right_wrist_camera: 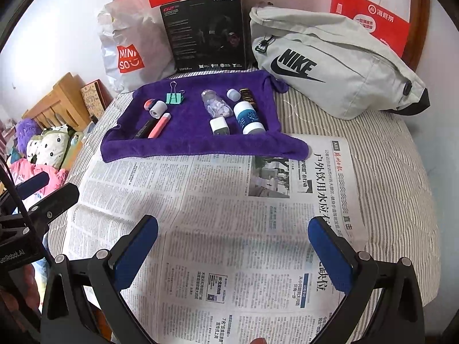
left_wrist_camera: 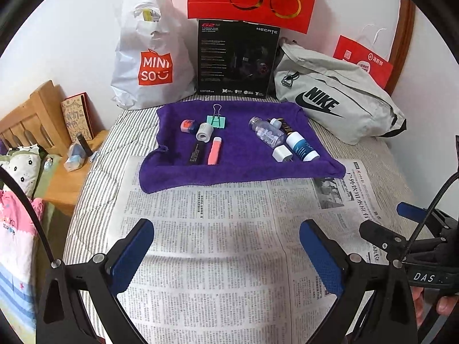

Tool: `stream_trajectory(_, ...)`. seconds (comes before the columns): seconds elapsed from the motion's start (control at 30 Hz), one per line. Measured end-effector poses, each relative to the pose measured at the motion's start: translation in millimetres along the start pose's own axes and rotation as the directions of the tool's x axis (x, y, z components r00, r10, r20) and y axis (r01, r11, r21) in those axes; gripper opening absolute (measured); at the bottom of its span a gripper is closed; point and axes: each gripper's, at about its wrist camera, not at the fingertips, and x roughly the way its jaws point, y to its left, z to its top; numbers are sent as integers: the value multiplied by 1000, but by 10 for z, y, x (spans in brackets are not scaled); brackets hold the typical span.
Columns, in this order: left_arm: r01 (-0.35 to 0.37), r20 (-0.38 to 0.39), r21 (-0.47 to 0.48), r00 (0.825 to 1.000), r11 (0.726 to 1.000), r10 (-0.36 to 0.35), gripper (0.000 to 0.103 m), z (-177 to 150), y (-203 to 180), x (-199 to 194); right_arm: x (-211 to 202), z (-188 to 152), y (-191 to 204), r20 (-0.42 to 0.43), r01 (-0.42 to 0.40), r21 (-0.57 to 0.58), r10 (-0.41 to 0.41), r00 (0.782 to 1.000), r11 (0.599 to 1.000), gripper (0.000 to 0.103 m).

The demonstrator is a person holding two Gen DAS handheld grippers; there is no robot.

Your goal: Organize rigid objects

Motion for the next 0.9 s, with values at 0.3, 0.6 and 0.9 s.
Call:
stream_trajectory(0.3,4,-3,4,1000,1000,-4,103,-36,-6,-45,-80,-27,-7,12,15,0,-15,1000,1000,103)
stream_trajectory(0.6,-3,1,3,1000,1000,3,103,-25,-3,-70,-123,-41,-7,18,11,-3,-11,1000,1000,103)
stream_trajectory(0.9,-6,2,13,1000,1000,6,103,-30,0,-91,-154,-66,-16,20,11,-3,-11,1000,1000,103)
